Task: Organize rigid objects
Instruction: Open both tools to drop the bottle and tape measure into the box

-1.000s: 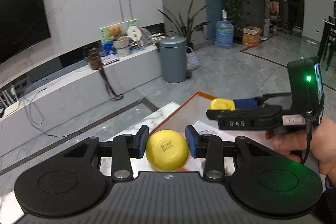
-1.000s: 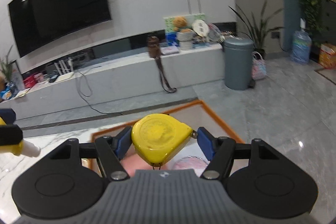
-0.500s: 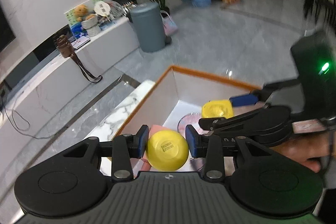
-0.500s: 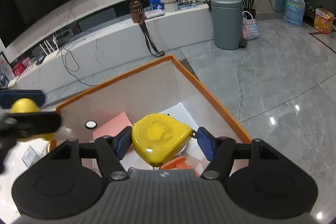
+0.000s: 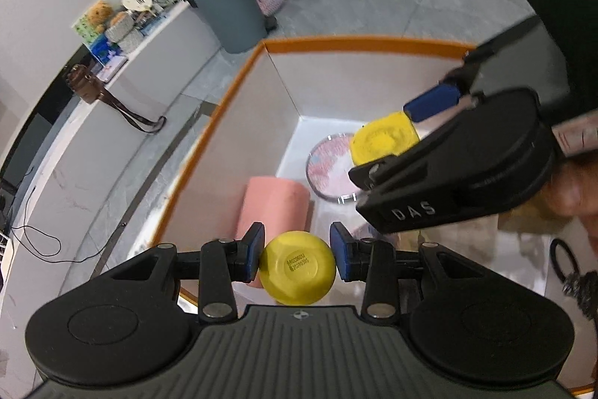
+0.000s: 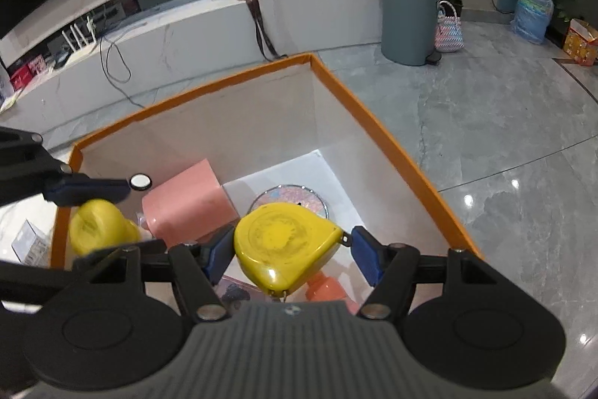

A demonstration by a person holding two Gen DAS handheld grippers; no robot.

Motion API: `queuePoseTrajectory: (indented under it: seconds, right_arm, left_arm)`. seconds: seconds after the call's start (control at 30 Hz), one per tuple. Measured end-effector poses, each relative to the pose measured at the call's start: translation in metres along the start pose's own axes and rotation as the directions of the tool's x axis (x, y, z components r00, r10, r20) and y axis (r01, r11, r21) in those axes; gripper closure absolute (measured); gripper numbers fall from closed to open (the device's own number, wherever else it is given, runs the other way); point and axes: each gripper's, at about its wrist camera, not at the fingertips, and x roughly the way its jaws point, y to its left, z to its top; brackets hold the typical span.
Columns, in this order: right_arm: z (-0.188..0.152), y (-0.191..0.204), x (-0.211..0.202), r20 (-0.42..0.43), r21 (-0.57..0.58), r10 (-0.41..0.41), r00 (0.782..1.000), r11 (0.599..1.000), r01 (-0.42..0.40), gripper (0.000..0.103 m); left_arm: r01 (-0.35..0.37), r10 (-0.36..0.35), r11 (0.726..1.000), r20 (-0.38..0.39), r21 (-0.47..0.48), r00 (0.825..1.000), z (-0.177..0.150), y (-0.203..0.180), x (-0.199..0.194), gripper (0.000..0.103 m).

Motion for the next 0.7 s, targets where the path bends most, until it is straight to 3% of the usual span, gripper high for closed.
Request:
queuePoseTrajectory:
  seconds: [0.4, 0.7]
  right_arm:
    - [0.007, -0.002, 0.022, -0.126, 0.038, 0.017, 0.992, 0.999, -0.012, 0.036]
    - [0.007, 0.005, 0.042, -0.148, 0.054, 0.019, 0.989, 0.998, -0.011, 0.035]
  left_arm:
    - [0.027, -0.025, 0.999, -0.080, 0.030, 0.996, -0.007, -0.008, 0.022, 0.060]
    - [0.031, -0.026, 0.999, -0.124, 0.038, 0.992, -0.007, -0.007, 0.032, 0.060]
